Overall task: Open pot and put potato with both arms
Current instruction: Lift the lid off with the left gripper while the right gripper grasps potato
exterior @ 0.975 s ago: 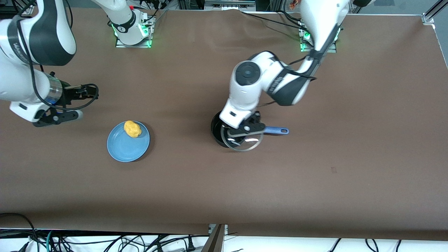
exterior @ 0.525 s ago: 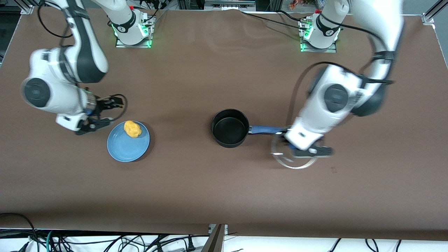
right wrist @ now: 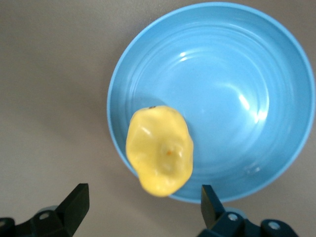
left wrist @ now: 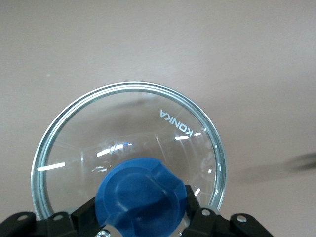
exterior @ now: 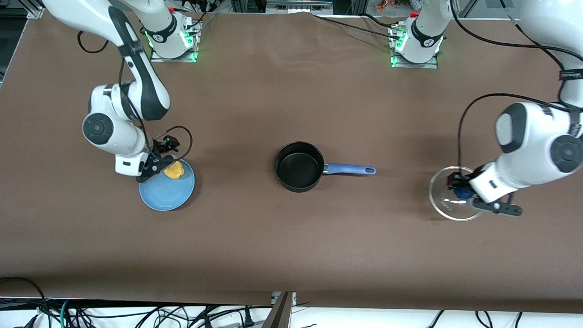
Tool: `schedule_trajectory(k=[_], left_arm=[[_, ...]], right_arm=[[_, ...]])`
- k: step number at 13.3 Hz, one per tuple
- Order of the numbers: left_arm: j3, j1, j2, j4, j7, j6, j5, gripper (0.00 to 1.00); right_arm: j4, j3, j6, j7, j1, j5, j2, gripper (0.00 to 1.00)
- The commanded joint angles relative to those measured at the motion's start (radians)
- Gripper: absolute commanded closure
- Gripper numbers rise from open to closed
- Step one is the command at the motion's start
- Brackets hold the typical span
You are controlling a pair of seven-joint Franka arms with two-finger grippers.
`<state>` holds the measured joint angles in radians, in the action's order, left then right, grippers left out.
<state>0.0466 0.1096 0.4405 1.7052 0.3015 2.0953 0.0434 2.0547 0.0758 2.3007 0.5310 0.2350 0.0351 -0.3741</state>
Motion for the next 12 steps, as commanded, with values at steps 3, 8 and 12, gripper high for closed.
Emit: schedule_trajectory(k=[3, 8, 12], left_arm=[[-0.175, 0.001, -0.011, 0.168, 0.362, 0.202, 0.134, 0.47], [-0.217, 0.027, 0.084, 0.182, 0.446, 0.215, 0.268, 0.42], [-0.217, 0.042, 0.139, 0.176, 0.446, 0.236, 0.305, 0.15]], right_arm=[[-0.004, -0.004, 0.092, 0.056, -0.01, 0.014, -0.063, 0.01], [-0.01, -0.005, 0.094, 0.056, -0.014, 0.019, -0.072, 0.43], [-0.047, -0.005, 0.077, 0.052, -0.014, 0.019, -0.071, 0.77]])
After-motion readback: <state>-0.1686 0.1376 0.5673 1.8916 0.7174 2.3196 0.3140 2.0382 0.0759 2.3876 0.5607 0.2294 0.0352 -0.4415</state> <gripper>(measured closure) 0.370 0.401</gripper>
